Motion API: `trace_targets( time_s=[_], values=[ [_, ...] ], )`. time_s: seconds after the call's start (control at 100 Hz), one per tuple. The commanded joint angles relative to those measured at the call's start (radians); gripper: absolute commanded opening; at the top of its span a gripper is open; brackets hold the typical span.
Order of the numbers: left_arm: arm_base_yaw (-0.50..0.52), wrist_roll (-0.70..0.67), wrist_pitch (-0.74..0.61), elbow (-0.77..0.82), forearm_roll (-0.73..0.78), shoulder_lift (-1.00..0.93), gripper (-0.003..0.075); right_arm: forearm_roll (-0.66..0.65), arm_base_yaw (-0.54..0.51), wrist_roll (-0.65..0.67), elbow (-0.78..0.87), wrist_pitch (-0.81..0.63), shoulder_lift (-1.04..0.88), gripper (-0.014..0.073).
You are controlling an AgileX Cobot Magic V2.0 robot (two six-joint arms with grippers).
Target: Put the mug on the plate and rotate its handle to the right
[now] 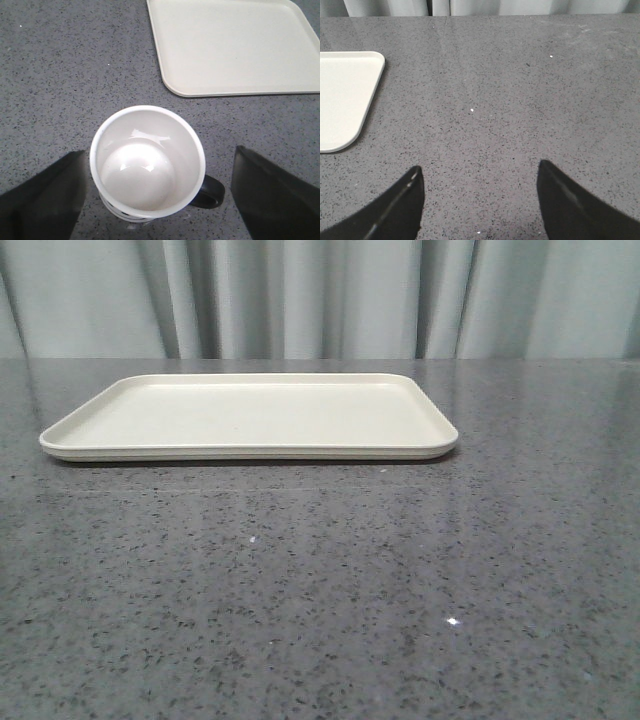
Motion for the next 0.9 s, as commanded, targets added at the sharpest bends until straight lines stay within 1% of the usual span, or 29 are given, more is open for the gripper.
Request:
trace_targets(
  time_s=[0.0, 0.13, 0.24, 0.38, 0.89],
  values=[
    [-0.003, -0.007, -0.041, -0.035, 0.011, 0.020, 0.0575, 0.004, -0.001, -0.008, -0.035, -0.067, 0.013, 0.0491],
    [-0.003, -0.015, 0.007, -0.035, 0.036, 0.073, 0.0575, 0.004, -0.001, -0.008, -0.035, -0.067, 0.013, 0.0491],
    [-0.003, -0.015, 0.020, -0.035, 0.045, 0.127, 0.0574, 0.004, -0.001, -0.008, -0.035, -0.067, 0.013, 0.0491],
    [-0.003, -0.015, -0.001, -0.035, 0.066, 0.194, 0.0574, 0.004, -0.001, -0.008, -0.035, -0.067, 0.013, 0.0491],
    [-0.003, -0.015, -0.057, -0.035, 0.071, 0.394, 0.0566, 0.004, -0.001, -0.008, -0.035, -0.067, 0.013, 0.0491]
  ],
)
